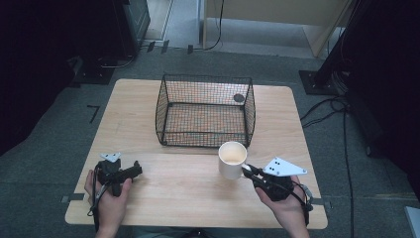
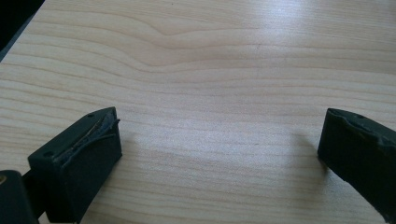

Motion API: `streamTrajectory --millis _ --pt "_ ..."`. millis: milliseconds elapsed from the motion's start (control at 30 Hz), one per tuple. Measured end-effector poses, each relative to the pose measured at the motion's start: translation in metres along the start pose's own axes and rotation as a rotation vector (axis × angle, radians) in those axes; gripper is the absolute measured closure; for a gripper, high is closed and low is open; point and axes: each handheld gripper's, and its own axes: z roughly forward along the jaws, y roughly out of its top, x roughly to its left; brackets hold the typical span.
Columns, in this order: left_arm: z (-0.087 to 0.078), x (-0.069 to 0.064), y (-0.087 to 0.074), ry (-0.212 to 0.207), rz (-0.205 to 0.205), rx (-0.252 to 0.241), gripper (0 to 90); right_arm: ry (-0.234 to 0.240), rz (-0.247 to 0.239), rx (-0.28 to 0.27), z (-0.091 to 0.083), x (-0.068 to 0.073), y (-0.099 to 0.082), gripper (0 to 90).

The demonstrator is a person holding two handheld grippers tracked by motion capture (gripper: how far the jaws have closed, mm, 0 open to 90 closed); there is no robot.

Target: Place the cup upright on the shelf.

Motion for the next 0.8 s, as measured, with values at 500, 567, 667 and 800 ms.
streamTrajectory --millis 500,567,667,800 --pt "0.000 0.000 0.000 0.000 0.000 0.000 0.0 0.014 0.002 -0.022 0.008 -0.002 0.026 81.2" --pt "0.000 0.000 0.000 0.000 0.000 0.000 0.0 0.013 0.001 -0.028 0.010 -0.003 0.029 81.1" --pt "0.000 0.000 0.000 0.000 0.000 0.000 0.0 0.011 0.001 -0.029 0.012 -0.003 0.034 81.2" --pt "0.000 0.000 0.000 0.000 -0.001 -0.001 0.0 0.010 -0.010 -0.035 0.014 -0.003 0.043 81.2"
